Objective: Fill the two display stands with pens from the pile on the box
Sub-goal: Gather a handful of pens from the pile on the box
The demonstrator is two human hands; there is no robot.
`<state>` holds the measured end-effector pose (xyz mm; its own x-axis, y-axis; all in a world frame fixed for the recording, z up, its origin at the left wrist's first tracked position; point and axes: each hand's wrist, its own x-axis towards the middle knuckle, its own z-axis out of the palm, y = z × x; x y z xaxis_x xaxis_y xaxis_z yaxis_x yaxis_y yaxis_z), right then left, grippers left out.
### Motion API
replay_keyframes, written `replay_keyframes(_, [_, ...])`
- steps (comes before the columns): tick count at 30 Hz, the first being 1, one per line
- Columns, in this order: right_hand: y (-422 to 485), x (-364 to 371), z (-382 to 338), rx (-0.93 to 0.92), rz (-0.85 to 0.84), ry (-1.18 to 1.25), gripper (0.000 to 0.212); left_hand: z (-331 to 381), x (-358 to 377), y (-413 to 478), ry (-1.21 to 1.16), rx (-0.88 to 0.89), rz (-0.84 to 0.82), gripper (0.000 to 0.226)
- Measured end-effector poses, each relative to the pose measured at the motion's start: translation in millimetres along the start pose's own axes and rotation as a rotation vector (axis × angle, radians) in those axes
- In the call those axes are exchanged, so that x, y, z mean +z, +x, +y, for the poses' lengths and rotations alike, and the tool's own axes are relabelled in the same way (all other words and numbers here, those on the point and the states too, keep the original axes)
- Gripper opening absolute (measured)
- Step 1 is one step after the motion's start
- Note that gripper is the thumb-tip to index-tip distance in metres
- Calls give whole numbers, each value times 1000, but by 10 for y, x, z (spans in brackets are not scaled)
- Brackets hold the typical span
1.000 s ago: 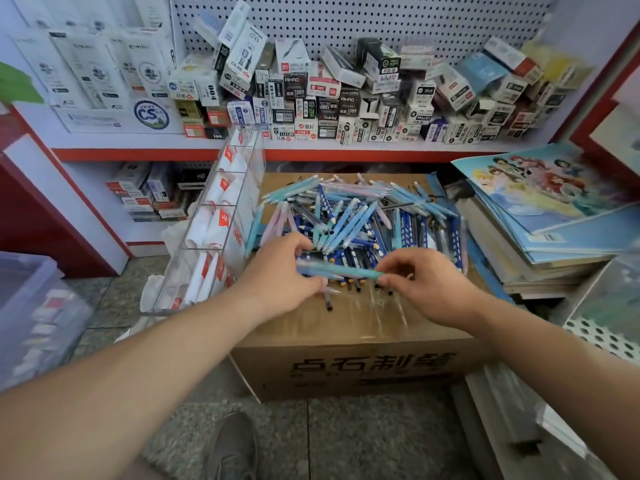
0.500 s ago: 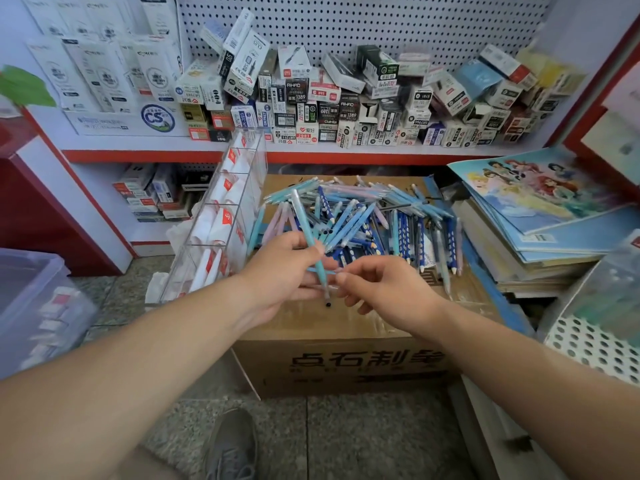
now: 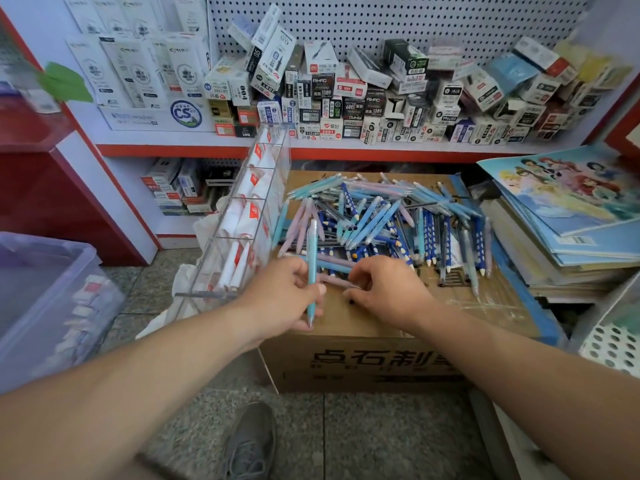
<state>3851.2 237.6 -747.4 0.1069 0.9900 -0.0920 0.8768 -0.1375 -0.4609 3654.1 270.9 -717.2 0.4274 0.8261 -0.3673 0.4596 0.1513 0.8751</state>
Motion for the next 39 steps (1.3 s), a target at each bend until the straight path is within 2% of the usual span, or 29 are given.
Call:
replay_keyframes(4, [5,-34,3,57,-39,105,6,-14,65,-16,-67,-51,-28,6])
replay_keyframes(6, [-18,-103,6,96,0,197,7,-3,102,-23,-103,-68,-32,7])
replay_keyframes(9, [-133,-217,-19,211,31,500,9,26,141,-29,-205,-78,-46,11])
replay_keyframes(11, [-247,-274,-56,252,-61,689,9,53,167,-21,-293,-80,-56,13])
replay_keyframes(13, [-326,-260,-81,224,-151,726,11,83,193,-7,-379,-76,-68,14])
replay_keyframes(16, [-338,-201,-115,139,-158,646,12,103,228,20,-430,-64,-62,14])
replay_keyframes(21, [-268,-208,-62,64,-196,570,12,87,221,79,-363,-76,-11,14])
replay_keyframes(25, [-102,-211,99,45,15,172,3,54,170,134,-308,-126,8,13])
replay_keyframes(31, [80,-28,68,-124,93,-146,25,33,185,184,-252,-153,12,14])
replay_keyframes(34, [113,18,21,-99,96,-193,24,18,190,204,-229,-154,14,15])
replay_keyframes(39, [119,8,-17,-20,48,-125,13,26,175,240,-238,-163,28,17])
